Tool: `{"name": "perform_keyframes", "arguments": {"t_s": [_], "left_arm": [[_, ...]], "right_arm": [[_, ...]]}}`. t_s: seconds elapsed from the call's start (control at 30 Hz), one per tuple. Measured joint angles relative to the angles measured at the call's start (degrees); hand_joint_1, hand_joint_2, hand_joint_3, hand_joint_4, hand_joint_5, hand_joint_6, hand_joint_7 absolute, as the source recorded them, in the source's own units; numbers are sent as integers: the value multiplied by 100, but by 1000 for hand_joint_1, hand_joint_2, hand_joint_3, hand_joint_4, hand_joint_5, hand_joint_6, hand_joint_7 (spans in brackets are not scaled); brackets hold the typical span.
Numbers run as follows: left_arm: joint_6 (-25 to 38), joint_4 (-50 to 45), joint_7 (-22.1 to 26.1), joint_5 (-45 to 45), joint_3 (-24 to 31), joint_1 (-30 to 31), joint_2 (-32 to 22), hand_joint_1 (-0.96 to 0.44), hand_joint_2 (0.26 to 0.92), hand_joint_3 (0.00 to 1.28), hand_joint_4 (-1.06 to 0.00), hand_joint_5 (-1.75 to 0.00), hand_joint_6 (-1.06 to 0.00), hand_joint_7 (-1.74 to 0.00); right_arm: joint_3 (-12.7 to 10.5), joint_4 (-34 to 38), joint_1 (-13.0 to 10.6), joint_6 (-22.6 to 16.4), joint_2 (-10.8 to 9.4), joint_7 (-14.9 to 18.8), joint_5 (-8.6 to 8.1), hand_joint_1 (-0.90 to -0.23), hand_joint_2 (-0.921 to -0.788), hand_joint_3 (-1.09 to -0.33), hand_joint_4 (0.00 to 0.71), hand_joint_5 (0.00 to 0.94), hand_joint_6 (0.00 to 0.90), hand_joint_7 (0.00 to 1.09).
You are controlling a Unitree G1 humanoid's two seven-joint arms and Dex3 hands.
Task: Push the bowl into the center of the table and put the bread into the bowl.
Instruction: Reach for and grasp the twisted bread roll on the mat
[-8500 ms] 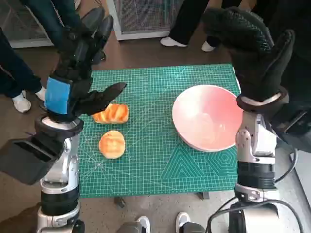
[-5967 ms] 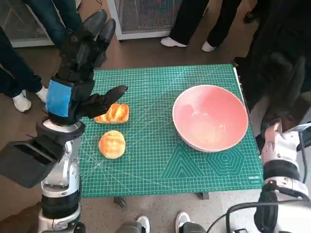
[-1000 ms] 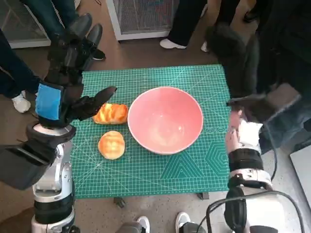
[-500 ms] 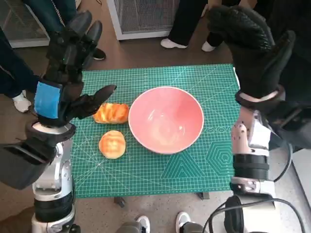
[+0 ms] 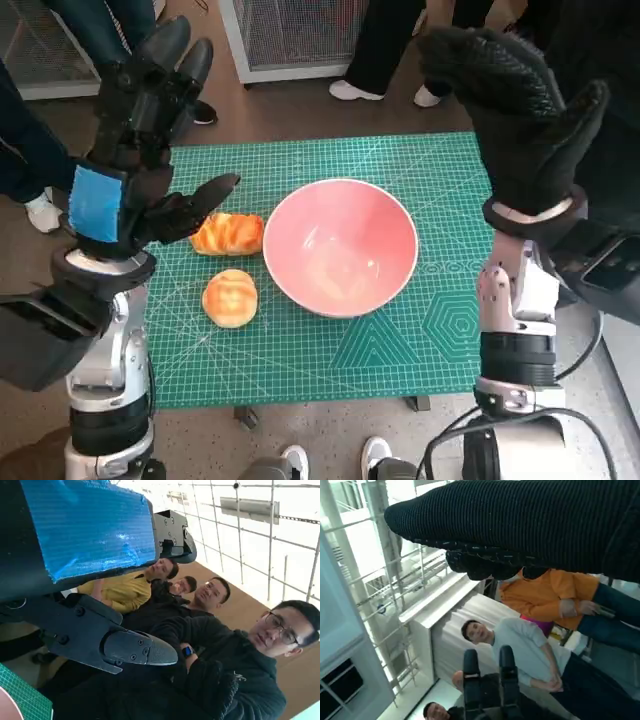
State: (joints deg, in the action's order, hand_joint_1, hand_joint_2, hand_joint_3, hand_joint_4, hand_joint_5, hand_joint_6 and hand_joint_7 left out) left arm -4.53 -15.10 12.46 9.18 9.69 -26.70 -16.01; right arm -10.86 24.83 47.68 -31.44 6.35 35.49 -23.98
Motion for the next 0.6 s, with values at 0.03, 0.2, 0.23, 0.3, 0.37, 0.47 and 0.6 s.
{"name": "perform_keyframes", "arguments": {"t_s": [0.03,0.2,0.23,0.3,0.37,0.47,0.6], "left_arm": [[11,-4,29,7,9,-5,-36,-315,898,94,-244,0,-109,-418],[466,-179,283,-88,22,-25,-516,-174,795,18,-170,0,-68,-333],[674,-260,372,-181,18,-28,-706,-146,764,11,-151,0,-64,-324],[1160,-454,584,-396,-5,-37,-1148,-112,733,6,-129,0,-62,-316],[1688,-645,772,-665,-51,-66,-1596,-76,708,3,-112,0,-67,-302],[2394,-891,1027,-1078,-160,-107,-2144,-36,695,2,-104,0,-95,-255],[3406,-1231,1476,-1597,-460,-232,-2906,-15,691,3,-100,0,-134,-205]], "right_arm": [[6,-15,-7,6,0,-17,1,-656,-921,-715,338,4,311,302],[32,-73,-68,23,-3,-63,24,-656,-921,-720,337,3,308,306],[37,-79,-78,26,-4,-66,29,-656,-921,-721,335,2,306,307],[35,-82,-84,25,-2,-66,29,-656,-921,-721,334,1,304,308],[31,-88,-83,22,3,-66,28,-656,-921,-720,333,1,302,309],[29,-97,-83,18,3,-66,28,-654,-921,-720,332,0,300,311],[30,-103,-83,18,2,-67,28,-652,-921,-721,331,0,298,313]]}}
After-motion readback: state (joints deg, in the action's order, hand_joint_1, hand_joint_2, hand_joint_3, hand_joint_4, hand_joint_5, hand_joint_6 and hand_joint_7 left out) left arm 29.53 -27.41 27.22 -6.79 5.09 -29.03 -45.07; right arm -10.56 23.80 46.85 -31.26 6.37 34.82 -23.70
